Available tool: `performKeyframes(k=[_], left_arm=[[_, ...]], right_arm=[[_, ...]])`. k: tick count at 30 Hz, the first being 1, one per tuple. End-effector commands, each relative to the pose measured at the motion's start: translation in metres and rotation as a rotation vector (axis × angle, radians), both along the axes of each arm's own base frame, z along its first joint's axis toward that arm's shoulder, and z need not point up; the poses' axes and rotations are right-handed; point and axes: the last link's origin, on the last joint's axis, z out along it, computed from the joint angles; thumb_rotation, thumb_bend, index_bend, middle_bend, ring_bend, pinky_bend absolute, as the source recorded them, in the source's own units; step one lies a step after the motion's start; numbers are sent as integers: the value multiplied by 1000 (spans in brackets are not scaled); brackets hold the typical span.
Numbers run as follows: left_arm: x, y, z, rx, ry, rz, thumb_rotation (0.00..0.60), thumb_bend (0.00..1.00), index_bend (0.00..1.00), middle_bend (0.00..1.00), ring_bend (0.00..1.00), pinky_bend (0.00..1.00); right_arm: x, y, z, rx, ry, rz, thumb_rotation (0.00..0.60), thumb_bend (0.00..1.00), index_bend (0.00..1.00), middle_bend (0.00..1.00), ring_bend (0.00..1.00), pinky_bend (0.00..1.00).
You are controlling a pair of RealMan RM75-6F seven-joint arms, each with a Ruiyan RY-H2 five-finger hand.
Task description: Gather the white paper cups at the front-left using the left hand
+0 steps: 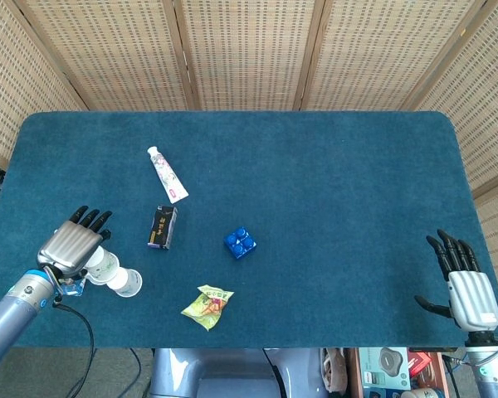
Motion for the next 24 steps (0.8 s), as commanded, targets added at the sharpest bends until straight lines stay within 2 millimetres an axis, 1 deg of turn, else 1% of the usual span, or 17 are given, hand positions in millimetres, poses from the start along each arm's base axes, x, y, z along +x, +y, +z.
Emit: performKeyframes(k=[1, 5, 10, 17, 20, 22, 24], left_arm=[[1, 0, 0, 1, -8, 3, 600, 250, 145, 0, 0, 0], [2, -3, 1, -5, -17, 5, 600, 250, 132, 0, 0, 0], [9, -4, 8, 16, -87, 13, 600, 250, 109, 0, 0, 0], [29, -12, 40, 100, -316, 17, 600, 250, 86, 0, 0, 0], [35, -21, 58, 157, -469, -25, 600, 249, 80, 0, 0, 0], [32, -25, 63, 182, -519, -51, 600, 250, 75, 0, 0, 0], [24, -31, 67, 238, -548, -92, 600, 250, 69, 0, 0, 0]], right_arm=[[0, 0, 0, -2, 0, 1, 600, 144, 0, 0, 0, 0], [0, 0, 0, -2, 1, 1, 600, 144, 0, 0, 0, 0], [-1, 0, 0, 0, 2, -4, 600, 144, 0, 0, 0, 0], [-1, 0, -1, 2, 4, -3, 600, 144, 0, 0, 0, 0], [0, 0, -2, 4, 8, 1, 600, 144, 0, 0, 0, 0], [1, 0, -2, 2, 9, 4, 600, 144, 0, 0, 0, 0], [1, 0, -2, -2, 10, 8, 600, 144, 0, 0, 0, 0]])
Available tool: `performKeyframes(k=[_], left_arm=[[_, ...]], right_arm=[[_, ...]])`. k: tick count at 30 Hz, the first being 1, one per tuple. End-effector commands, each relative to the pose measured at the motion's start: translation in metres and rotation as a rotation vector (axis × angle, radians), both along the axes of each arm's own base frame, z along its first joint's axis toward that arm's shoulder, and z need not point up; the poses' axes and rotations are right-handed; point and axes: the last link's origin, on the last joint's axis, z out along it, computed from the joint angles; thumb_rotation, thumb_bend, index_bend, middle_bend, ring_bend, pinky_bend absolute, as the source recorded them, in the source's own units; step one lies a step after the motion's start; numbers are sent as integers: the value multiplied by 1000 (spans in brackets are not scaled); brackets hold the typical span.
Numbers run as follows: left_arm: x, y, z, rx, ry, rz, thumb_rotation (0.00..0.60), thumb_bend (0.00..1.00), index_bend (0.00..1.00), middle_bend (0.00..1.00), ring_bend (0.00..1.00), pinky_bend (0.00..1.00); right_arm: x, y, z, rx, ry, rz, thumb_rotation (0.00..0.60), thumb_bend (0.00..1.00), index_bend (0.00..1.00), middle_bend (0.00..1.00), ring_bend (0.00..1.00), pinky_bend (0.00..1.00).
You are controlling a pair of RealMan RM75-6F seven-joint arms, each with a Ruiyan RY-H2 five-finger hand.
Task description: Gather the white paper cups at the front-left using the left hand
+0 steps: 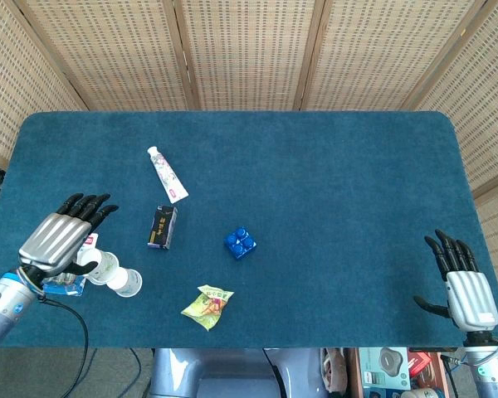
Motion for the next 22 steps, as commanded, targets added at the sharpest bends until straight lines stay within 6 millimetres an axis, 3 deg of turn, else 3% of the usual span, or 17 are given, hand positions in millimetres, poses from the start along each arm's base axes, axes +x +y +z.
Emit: performKeyframes(k=[1, 7, 13, 16, 22], left_arm=[[-13, -19, 21, 180, -117, -103, 600, 250, 66, 0, 0, 0], [-61, -53, -22, 405, -126, -138, 600, 250, 11, 0, 0, 0], [-98, -80, -60, 438, -138, -49, 600, 250, 0, 0, 0, 0], [-111, -85, -70, 451, -97, -47, 600, 250, 0, 0, 0, 0], [-116, -88, -73, 458, -81, -41, 600, 250, 0, 0, 0, 0]], right_arm=[[1, 0, 1, -5, 1, 5, 600, 144, 0, 0, 0, 0], [3, 1, 0, -16, 11, 22, 600, 145, 0, 0, 0, 0], [6, 2, 0, -37, 25, 50, 600, 144, 0, 0, 0, 0], [7, 2, 0, -45, 24, 53, 600, 144, 0, 0, 0, 0], [7, 2, 1, -44, 31, 54, 600, 144, 0, 0, 0, 0]])
